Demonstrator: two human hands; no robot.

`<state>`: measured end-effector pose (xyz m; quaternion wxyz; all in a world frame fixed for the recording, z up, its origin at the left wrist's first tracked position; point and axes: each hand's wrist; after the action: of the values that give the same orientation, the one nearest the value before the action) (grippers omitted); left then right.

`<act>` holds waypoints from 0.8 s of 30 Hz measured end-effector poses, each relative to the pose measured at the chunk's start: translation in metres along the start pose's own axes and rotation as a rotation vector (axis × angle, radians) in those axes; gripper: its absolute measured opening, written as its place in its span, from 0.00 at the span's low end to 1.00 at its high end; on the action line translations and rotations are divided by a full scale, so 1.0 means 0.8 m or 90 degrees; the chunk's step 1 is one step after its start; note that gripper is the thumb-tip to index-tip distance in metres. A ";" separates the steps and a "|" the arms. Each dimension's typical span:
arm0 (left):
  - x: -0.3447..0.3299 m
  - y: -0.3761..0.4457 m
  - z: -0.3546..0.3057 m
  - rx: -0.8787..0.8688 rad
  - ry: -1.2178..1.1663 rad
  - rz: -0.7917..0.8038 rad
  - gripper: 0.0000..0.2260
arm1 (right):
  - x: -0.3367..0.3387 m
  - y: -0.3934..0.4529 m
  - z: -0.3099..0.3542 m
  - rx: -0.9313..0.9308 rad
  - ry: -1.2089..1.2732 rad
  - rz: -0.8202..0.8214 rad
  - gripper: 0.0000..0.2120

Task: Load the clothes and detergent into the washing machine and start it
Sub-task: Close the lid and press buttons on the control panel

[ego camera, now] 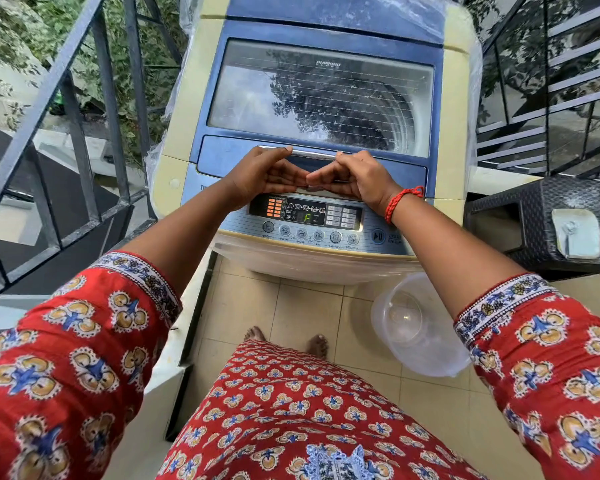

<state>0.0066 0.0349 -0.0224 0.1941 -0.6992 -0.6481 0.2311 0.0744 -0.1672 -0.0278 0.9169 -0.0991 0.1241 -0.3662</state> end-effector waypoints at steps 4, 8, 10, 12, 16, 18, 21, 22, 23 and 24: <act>-0.001 0.000 -0.001 0.005 -0.002 0.001 0.21 | 0.000 0.000 0.000 0.000 -0.001 -0.002 0.24; 0.000 0.001 -0.001 0.009 -0.009 0.000 0.21 | -0.001 0.001 0.000 0.003 0.004 -0.003 0.24; 0.000 0.001 -0.001 0.010 -0.009 -0.002 0.21 | -0.001 0.001 0.000 0.004 0.006 -0.002 0.24; 0.000 0.001 -0.001 0.009 -0.007 -0.002 0.21 | 0.000 0.001 0.000 0.005 0.007 -0.001 0.24; 0.000 0.001 -0.002 0.009 -0.004 -0.004 0.21 | 0.001 0.001 0.000 0.007 0.008 0.000 0.24; 0.000 0.000 -0.002 0.009 -0.001 -0.004 0.21 | 0.001 0.001 0.000 0.008 0.008 0.002 0.24; 0.000 0.000 -0.001 0.007 0.001 -0.006 0.21 | 0.000 0.001 0.000 0.010 0.016 0.005 0.24; 0.000 0.000 -0.001 0.008 0.000 -0.007 0.21 | 0.000 0.000 0.000 0.010 0.019 0.004 0.23; 0.000 0.000 -0.001 0.009 -0.001 -0.008 0.21 | 0.000 0.000 0.001 0.010 0.019 0.003 0.23; 0.000 0.001 -0.001 0.010 -0.002 -0.009 0.21 | 0.000 0.000 0.001 0.011 0.017 0.001 0.23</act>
<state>0.0076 0.0346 -0.0222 0.2001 -0.6927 -0.6514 0.2363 0.0743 -0.1672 -0.0270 0.9163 -0.0865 0.1331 -0.3676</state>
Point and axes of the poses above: each hand's wrist, its own y-axis towards the middle knuckle, its own x-axis out of the back of the hand, z = x × y, and after that the axes turned 7 degrees about x, right-handed
